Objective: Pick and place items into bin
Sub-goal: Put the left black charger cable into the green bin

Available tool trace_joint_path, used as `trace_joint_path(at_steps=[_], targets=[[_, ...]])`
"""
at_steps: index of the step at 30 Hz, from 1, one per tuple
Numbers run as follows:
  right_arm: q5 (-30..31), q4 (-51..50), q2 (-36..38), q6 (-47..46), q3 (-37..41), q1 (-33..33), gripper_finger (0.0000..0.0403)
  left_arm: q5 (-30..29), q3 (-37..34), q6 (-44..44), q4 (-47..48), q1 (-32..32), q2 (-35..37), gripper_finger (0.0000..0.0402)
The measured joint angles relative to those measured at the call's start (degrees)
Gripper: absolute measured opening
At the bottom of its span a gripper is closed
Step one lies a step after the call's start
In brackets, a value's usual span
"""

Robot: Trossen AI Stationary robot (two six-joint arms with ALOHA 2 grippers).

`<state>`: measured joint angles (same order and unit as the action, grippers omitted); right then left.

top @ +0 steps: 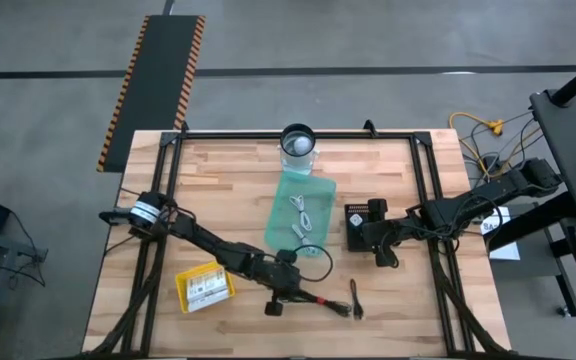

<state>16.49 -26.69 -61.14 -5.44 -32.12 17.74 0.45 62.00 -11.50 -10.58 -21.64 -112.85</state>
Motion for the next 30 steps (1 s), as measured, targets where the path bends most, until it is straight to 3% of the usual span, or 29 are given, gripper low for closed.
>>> trace_joint_path(at_steps=[3,12,25,27,30], targets=[[0.0,0.0,0.0,-0.1,0.0,0.0,0.0224,0.1,0.1,2.8,1.4,0.0,0.6,0.0014],[0.0,0.0,0.0,0.1,0.0,0.0,0.0224,-0.6,0.0,15.7,5.9,0.4,8.4,0.001],[0.0,0.0,0.0,-0.1,0.0,0.0,0.0224,-36.8,0.0,17.0,17.4,5.2,19.1,0.0007],[0.0,-0.1,0.0,-0.2,0.0,0.0,0.0224,-39.9,-0.1,13.8,18.2,6.3,19.2,0.0007],[0.0,0.0,0.0,-0.1,0.0,0.0,0.0224,-40.2,-0.1,9.4,19.8,8.0,19.2,0.0007]])
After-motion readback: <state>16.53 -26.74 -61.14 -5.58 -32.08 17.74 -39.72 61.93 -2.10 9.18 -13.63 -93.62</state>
